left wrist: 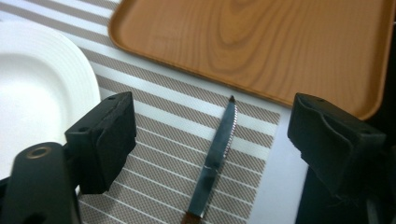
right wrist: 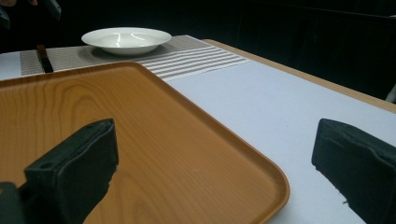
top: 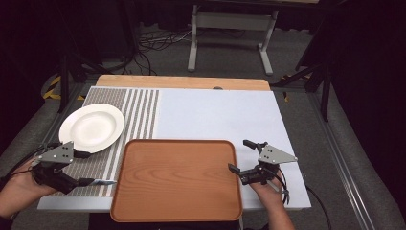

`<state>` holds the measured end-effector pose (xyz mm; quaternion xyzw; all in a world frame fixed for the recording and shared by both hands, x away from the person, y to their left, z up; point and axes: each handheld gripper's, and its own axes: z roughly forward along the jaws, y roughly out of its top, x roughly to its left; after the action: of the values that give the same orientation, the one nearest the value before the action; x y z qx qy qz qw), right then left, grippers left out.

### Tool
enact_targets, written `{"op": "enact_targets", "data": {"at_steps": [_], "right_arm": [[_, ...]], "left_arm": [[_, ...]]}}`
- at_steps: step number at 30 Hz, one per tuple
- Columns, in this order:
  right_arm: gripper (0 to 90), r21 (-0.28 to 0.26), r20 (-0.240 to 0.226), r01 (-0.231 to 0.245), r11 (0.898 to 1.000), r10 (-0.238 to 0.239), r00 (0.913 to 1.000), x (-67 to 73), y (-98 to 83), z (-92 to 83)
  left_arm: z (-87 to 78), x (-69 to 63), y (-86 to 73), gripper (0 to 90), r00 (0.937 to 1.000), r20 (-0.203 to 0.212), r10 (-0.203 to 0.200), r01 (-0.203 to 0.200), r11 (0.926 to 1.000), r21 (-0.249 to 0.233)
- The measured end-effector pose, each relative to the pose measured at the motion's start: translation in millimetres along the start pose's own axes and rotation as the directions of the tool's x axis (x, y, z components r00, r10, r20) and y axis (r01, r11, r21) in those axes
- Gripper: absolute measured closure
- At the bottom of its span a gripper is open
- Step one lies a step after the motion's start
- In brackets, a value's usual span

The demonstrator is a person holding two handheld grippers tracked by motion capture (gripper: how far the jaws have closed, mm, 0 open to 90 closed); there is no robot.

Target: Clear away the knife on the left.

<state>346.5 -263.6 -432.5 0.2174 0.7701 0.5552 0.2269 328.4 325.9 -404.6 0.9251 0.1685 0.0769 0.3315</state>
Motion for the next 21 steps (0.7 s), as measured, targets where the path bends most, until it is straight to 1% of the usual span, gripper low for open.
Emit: {"op": "enact_targets", "data": {"at_steps": [2, 5, 6, 8, 10, 11, 12, 14, 15, 16, 17, 18, 19, 21], "right_arm": [[1.1, 0.0, -0.001, 0.0, 1.0, 0.0, 1.0, 0.0, 0.0, 0.1], [1.1, -0.001, -0.002, -0.002, 1.0, 0.002, 1.0, -0.2, -0.1, 0.3], [1.1, -0.001, -0.004, -0.002, 1.0, 0.002, 1.0, -0.2, -0.2, 0.7], [1.1, 0.0, -0.003, -0.002, 1.0, 0.002, 1.0, -0.1, -0.2, 0.8], [1.1, 0.002, -0.003, -0.002, 1.0, 0.002, 1.0, 0.3, -0.3, 1.1], [1.1, 0.002, -0.004, -0.002, 1.0, 0.002, 1.0, 0.3, -0.3, 1.1], [1.1, 0.002, -0.004, -0.002, 1.0, 0.002, 1.0, 0.3, -0.3, 1.1], [1.1, 0.001, -0.005, -0.004, 1.0, 0.004, 1.0, 0.1, -0.4, 1.2], [1.1, 0.001, -0.006, -0.003, 1.0, 0.003, 1.0, 0.0, -0.4, 1.1], [1.1, 0.0, -0.007, -0.003, 1.0, 0.003, 1.0, 0.0, -0.4, 1.1], [1.1, 0.0, -0.008, -0.002, 1.0, 0.002, 1.0, 0.0, -0.4, 1.0], [1.1, 0.0, -0.009, -0.002, 1.0, 0.002, 1.0, 0.0, -0.5, 1.0], [1.1, 0.0, -0.011, -0.002, 1.0, 0.002, 0.9999, 0.0, -0.6, 1.0], [1.1, 0.001, -0.014, -0.002, 1.0, 0.002, 0.9999, 0.1, -0.7, 1.2]], "left_arm": [[0.6, 2.5, -2.2, 18.2, 0.9999, 0.017, -0.002, 0.002, 0.9997, 0.023], [0.7, 4.6, -3.7, 18.6, 0.9997, 0.024, -0.005, 0.004, 0.9991, 0.043], [0.7, 6.6, -4.8, 19.9, 0.9992, 0.04, -0.004, 0.001, 0.9978, 0.066], [1.0, 7.4, -5.2, 21.5, 0.9991, 0.042, -0.001, -0.002, 0.9972, 0.074], [1.4, 9.4, -6.0, 22.1, 0.9987, 0.051, 0.005, -0.01, 0.9941, 0.108], [1.2, 10.0, -6.4, 22.5, 0.9987, 0.051, 0.005, -0.011, 0.9928, 0.119], [1.2, 10.0, -6.4, 22.8, 0.9987, 0.051, 0.005, -0.011, 0.9928, 0.119], [1.8, 12.2, -7.6, 23.4, 0.998, 0.062, 0.002, -0.011, 0.9899, 0.141], [2.2, 12.8, -9.0, 23.9, 0.9974, 0.072, -0.007, -0.005, 0.9861, 0.166], [3.8, 13.6, -10.6, 24.4, 0.996, 0.088, -0.009, -0.007, 0.9843, 0.176], [4.5, 14.5, -11.5, 25.2, 0.9958, 0.091, -0.006, -0.011, 0.9821, 0.188], [5.3, 14.6, -13.0, 25.6, 0.9952, 0.097, -0.012, -0.008, 0.9776, 0.21], [7.1, 14.8, -14.9, 26.0, 0.9946, 0.103, -0.011, -0.013, 0.9733, 0.229], [9.4, 15.4, -17.2, 26.9, 0.9937, 0.112, -0.012, -0.017, 0.9668, 0.255]]}}
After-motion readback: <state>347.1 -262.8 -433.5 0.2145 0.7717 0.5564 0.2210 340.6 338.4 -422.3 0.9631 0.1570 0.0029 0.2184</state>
